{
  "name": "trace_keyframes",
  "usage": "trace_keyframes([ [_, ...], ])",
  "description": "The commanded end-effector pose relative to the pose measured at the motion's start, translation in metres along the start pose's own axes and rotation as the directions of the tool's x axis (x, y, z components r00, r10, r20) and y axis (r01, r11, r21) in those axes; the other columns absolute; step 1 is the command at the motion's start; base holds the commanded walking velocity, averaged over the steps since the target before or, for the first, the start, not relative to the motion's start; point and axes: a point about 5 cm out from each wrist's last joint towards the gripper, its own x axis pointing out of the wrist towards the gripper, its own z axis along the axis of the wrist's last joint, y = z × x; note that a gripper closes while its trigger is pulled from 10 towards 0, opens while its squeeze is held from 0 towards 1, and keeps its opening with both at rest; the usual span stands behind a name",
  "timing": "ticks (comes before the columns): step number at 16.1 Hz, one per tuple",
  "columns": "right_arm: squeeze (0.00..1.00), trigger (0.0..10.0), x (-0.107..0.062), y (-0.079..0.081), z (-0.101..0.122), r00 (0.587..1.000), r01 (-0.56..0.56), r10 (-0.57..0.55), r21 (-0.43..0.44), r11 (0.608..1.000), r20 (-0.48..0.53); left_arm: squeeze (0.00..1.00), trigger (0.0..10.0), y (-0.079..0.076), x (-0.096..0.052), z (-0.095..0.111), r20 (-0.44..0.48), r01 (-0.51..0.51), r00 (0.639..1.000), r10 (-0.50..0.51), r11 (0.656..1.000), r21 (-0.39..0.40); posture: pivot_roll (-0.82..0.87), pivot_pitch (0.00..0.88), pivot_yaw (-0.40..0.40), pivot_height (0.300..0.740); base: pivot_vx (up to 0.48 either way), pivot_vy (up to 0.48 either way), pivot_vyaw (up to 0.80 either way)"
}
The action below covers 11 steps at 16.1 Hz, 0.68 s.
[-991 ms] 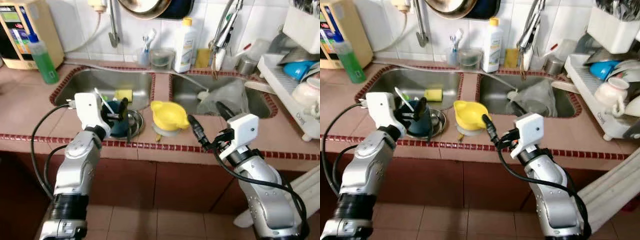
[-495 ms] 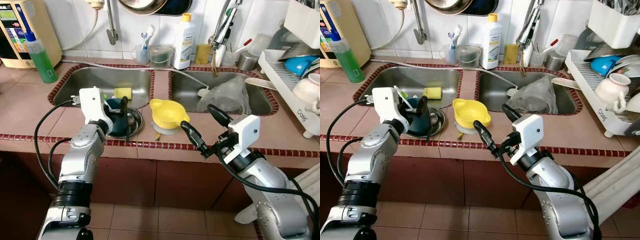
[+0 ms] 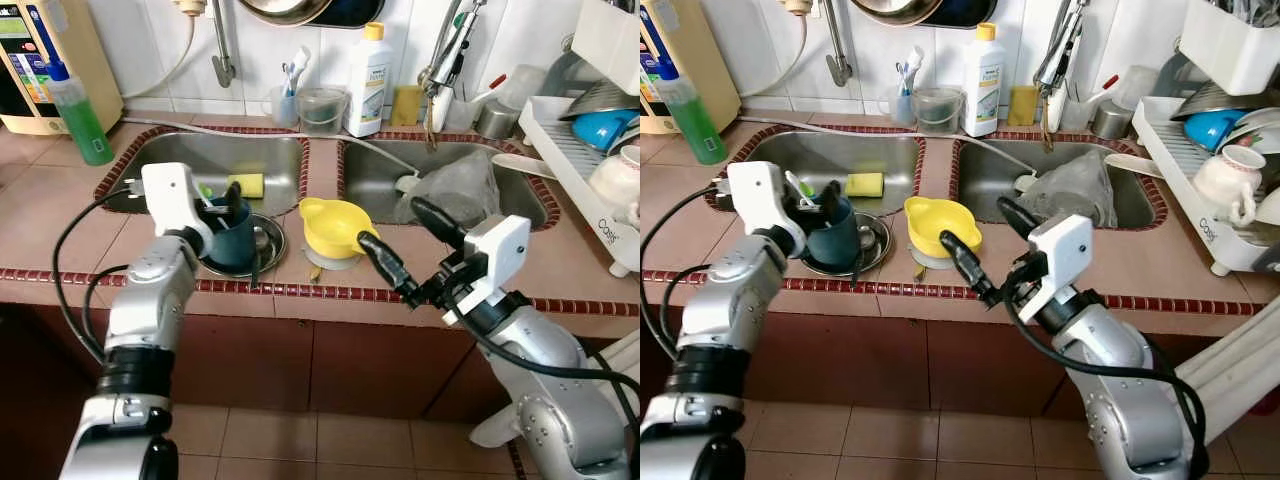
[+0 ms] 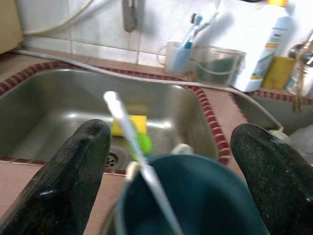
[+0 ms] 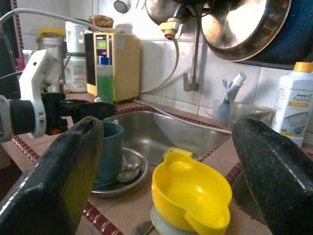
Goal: Kitchen organization
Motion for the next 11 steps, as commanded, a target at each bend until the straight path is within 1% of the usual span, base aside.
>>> trace_keyframes([
  [1, 0.00, 10.0, 0.001, 0.000, 0.007, 1.000, -0.008, 0.008, -0.002, 1.000, 0.021, 0.00, 10.0, 0.002, 0.004, 0.007, 0.018, -0.010, 1.000, 0.010, 1.000, 0.002, -0.06, 0.025, 0.029, 0.740, 0.000, 0.000, 0.00],
  [4, 0.00, 10.0, 0.004, 0.005, 0.007, 0.999, -0.029, 0.029, 0.008, 1.000, 0.024, 0.00, 10.0, 0.003, 0.008, -0.001, -0.005, -0.037, 0.999, 0.037, 0.999, 0.011, -0.07, 0.018, 0.031, 0.740, 0.000, 0.000, 0.00],
  [7, 0.00, 10.0, 0.005, 0.006, 0.008, 0.999, -0.029, 0.028, 0.012, 1.000, 0.027, 0.00, 10.0, -0.002, 0.011, -0.007, -0.033, -0.041, 0.999, 0.041, 0.999, 0.010, -0.07, 0.017, 0.034, 0.740, 0.000, 0.000, 0.00],
  [11, 0.00, 10.0, 0.006, 0.006, 0.009, 0.999, -0.029, 0.028, 0.015, 0.999, 0.033, 0.00, 10.0, -0.008, 0.017, -0.007, -0.036, -0.048, 0.998, 0.048, 0.999, -0.005, -0.08, 0.022, 0.035, 0.740, 0.000, 0.000, 0.00],
])
